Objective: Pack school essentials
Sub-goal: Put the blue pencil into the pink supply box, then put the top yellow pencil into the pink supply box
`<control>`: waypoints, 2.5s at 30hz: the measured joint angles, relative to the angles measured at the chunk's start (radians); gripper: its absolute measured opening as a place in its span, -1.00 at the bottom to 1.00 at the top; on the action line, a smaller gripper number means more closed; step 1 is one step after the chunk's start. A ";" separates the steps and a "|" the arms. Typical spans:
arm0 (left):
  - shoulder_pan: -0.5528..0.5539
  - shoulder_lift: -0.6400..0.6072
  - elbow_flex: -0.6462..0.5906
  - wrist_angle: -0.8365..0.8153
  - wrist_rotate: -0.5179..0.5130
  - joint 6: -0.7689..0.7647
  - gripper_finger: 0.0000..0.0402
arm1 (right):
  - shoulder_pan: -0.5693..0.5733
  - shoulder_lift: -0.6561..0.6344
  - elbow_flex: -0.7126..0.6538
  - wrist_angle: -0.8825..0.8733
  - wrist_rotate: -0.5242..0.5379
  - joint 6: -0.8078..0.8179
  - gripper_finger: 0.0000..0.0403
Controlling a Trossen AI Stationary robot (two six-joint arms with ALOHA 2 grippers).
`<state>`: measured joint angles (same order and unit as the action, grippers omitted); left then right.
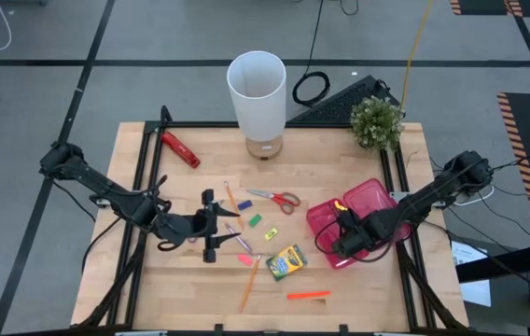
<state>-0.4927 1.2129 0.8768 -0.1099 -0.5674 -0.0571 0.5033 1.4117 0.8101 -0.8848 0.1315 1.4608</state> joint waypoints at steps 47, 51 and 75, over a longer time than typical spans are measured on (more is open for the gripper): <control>0.022 0.000 0.000 0.020 0.001 0.075 0.13 | 0.017 0.000 0.000 0.025 -0.086 0.023 -0.50; 0.022 0.000 0.000 0.020 0.001 0.077 0.13 | 0.016 -0.003 0.000 0.007 -0.088 0.022 -0.43; 0.037 0.001 0.000 -0.240 0.019 -0.022 0.13 | 0.016 -0.179 0.001 0.597 0.345 -0.560 -0.42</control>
<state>-0.4558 1.2141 0.8768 -0.3503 -0.5482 -0.0790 0.5190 1.2327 0.8108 -0.2880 0.4761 0.9012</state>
